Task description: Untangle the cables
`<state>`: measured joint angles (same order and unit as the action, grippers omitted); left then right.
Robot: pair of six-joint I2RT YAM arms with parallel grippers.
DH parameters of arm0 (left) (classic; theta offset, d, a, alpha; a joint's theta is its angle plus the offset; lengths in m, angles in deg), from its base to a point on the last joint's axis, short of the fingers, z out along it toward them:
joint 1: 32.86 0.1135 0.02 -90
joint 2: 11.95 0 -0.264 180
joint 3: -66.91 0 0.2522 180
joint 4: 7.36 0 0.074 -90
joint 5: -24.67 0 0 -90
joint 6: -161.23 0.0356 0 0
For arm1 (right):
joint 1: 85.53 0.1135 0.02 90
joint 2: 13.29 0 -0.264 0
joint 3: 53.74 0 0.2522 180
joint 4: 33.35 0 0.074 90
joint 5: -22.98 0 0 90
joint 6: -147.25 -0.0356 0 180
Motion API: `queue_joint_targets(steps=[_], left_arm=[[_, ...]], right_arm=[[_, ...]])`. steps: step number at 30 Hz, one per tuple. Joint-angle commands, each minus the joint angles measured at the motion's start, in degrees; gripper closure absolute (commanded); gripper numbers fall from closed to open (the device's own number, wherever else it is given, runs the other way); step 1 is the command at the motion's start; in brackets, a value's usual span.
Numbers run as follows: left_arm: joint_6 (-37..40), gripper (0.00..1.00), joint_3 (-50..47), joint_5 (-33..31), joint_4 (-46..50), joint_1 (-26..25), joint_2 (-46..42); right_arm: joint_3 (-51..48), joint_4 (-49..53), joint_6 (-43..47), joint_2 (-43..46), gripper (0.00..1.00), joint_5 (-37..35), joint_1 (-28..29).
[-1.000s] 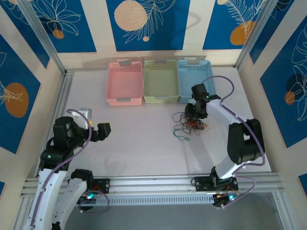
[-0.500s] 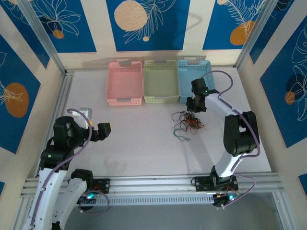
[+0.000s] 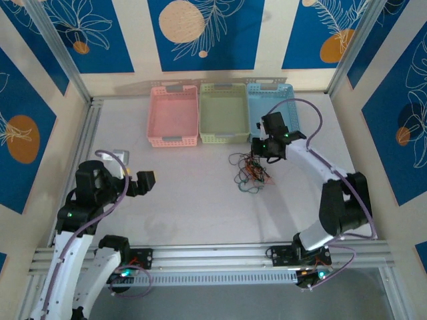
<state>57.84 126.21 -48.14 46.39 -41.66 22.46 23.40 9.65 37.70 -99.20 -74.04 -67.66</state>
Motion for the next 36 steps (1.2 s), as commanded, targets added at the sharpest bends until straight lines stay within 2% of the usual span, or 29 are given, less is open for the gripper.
queue_joint_targets(steps=[1,4,6,8,16,21,27,30,36], left_arm=[[-1.2,0.04,2.4,6.0,0.9,-0.2,3.0],[-6.8,0.13,2.7,11.0,-1.8,-0.2,5.4],[-12.2,0.14,-0.1,16.5,-8.6,-0.7,6.0],[-15.5,0.17,-2.9,17.5,-13.5,-2.1,6.7],[-17.3,0.17,-8.2,9.2,-21.8,-16.3,12.7],[-19.2,0.18,-10.7,6.5,-31.1,-24.6,21.0],[-19.7,0.21,-10.0,3.4,-38.4,-33.1,32.1],[-19.9,0.23,-9.1,1.5,-40.9,-36.0,36.7],[-22.1,0.29,-8.7,0.1,-46.9,-37.6,43.9]], right_arm=[[-1.7,-3.5,-1.1,5.6,1.0,12.2,0.7],[-2.1,-5.5,-1.8,7.9,1.0,20.0,2.7],[-2.6,-7.1,-1.8,9.2,1.0,20.8,5.7],[-3.2,-8.9,-1.2,9.6,1.0,20.0,8.5],[-4.7,-11.8,-9.1,1.7,1.0,21.4,10.4],[-6.8,-13.9,-12.4,-3.0,1.0,22.0,10.4],[-8.6,-13.7,-12.9,-4.2,1.0,21.6,9.9],[-9.3,-13.7,-12.9,-3.8,1.0,21.6,9.5],[-9.9,-13.0,-12.4,-3.3,1.0,21.9,8.5]])
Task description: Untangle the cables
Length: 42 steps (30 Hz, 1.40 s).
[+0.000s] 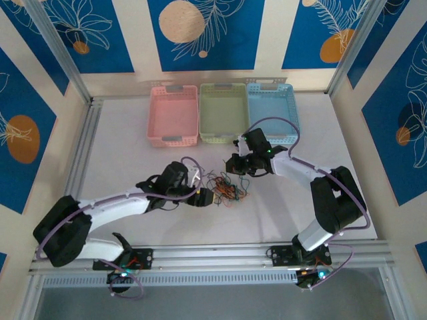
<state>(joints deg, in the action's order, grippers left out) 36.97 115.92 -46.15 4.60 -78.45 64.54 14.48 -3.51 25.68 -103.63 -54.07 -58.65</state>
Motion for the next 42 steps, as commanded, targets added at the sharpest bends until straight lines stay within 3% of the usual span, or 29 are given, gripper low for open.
queue_joint_targets(steps=[1,6,10,17,30,38,42], left_arm=[[-1.7,0.29,1.8,-2.5,-5.2,-0.9,2.4],[-1.1,0.28,4.6,-10.3,2.6,-0.3,3.2],[-1.1,0.3,7.2,-12.4,4.4,0.2,5.2],[-0.4,0.4,13.0,-16.9,7.8,1.1,12.5],[-0.5,0.48,15.3,-17.4,7.0,1.2,19.2],[0.0,0.62,15.5,-18.9,6.5,1.2,20.8],[-0.7,0.58,15.8,-19.4,5.6,1.3,21.3]], right_arm=[[-1.2,0.2,-0.4,1.3,1.0,2.0,-0.7],[-1.7,0.7,-0.3,2.4,1.0,2.4,-2.0],[-1.8,1.5,0.4,3.0,1.0,2.4,-2.7],[-2.9,1.3,0.3,4.1,1.0,2.8,-3.8],[-3.9,1.2,0.2,4.5,1.0,2.5,-3.8],[-4.9,1.2,0.4,4.9,1.0,2.3,-4.1],[-5.0,0.9,0.2,4.8,1.0,2.6,-4.1]])
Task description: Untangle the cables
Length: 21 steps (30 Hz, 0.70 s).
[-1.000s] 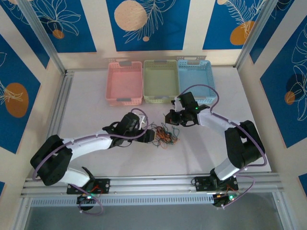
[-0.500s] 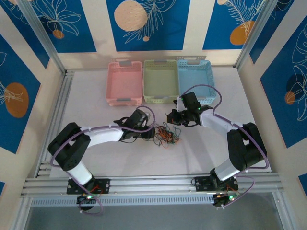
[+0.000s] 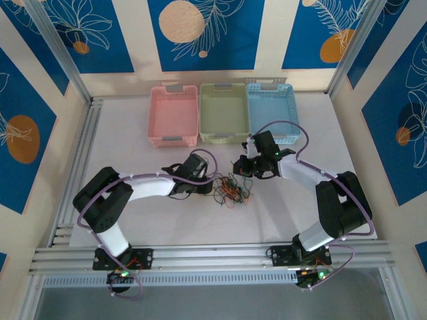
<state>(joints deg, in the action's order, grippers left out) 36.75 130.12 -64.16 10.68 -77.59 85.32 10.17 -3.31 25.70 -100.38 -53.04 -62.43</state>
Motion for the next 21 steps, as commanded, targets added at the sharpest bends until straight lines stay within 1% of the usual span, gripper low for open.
queue_joint_targets(steps=[1,8,13,18,19,20,21], left_arm=[[-0.7,0.58,1.7,-1.6,-0.8,0.4,0.6],[-2.3,0.59,3.2,-1.4,-2.4,0.4,2.8],[-2.0,0.67,3.6,-1.8,-2.5,0.4,3.9],[-1.1,0.86,2.8,-2.8,-1.6,0.4,2.5],[-0.9,0.91,2.9,-3.7,-0.6,0.4,1.8],[-0.7,0.99,2.9,-4.7,0.7,0.4,1.0],[-0.5,1.0,2.9,-5.5,2.1,0.5,0.1]], right_arm=[[-0.8,0.7,0.3,1.4,1.0,1.7,-0.3],[-1.2,0.3,0.1,1.3,1.0,1.7,-0.3],[-1.2,0.5,0.2,1.5,1.0,1.8,-0.3],[-1.1,0.8,0.5,1.6,1.0,1.7,-0.6],[-1.1,0.8,0.6,1.7,1.0,1.7,-0.6],[-1.1,0.9,0.6,1.9,1.0,1.6,-0.8],[-1.1,1.0,0.7,2.0,1.0,1.5,-0.9]])
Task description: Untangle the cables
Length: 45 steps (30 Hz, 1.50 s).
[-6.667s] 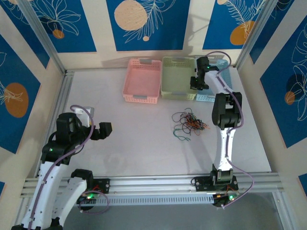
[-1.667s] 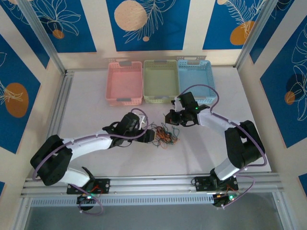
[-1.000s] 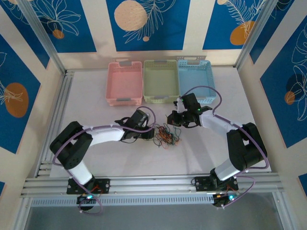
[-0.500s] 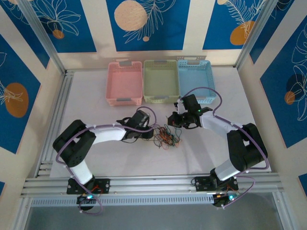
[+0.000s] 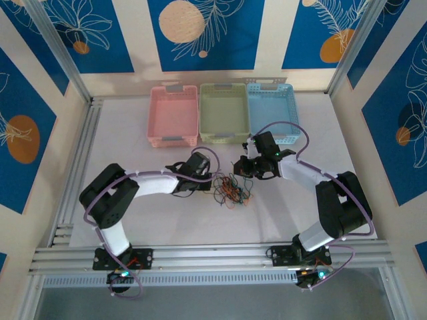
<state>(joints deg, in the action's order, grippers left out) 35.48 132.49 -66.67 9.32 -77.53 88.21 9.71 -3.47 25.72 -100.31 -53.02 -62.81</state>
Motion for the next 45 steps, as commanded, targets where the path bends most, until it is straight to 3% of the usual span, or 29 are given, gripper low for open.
queue_joint_targets(steps=[1,6,10,14,18,30,45], left_arm=[[1.2,1.0,0.4,-3.6,4.8,0.7,-4.0],[2.8,1.0,-2.2,-4.0,11.6,4.2,-15.0],[4.5,1.0,-3.2,-3.6,21.6,10.9,-29.2],[7.2,1.0,-0.7,-2.0,32.1,18.1,-41.2],[9.9,1.0,4.5,-0.5,40.1,21.0,-46.1],[21.0,1.0,31.4,-13.0,59.2,25.0,-47.6],[25.4,1.0,68.7,-16.8,68.3,25.3,-37.6]], right_arm=[[-0.7,1.3,0.8,2.3,1.0,1.4,-0.8],[-1.5,2.2,2.2,5.1,1.0,0.5,-3.9],[-4.1,1.6,2.0,8.4,1.0,0.1,-10.2],[-8.2,-1.3,-1.3,8.9,1.0,2.6,-18.2],[-9.9,-3.0,-1.9,9.1,1.0,3.7,-21.0],[-12.5,-2.0,-3.0,10.9,1.0,-2.4,-27.4],[-14.1,-2.7,-4.3,11.6,1.0,-3.3,-32.3]])
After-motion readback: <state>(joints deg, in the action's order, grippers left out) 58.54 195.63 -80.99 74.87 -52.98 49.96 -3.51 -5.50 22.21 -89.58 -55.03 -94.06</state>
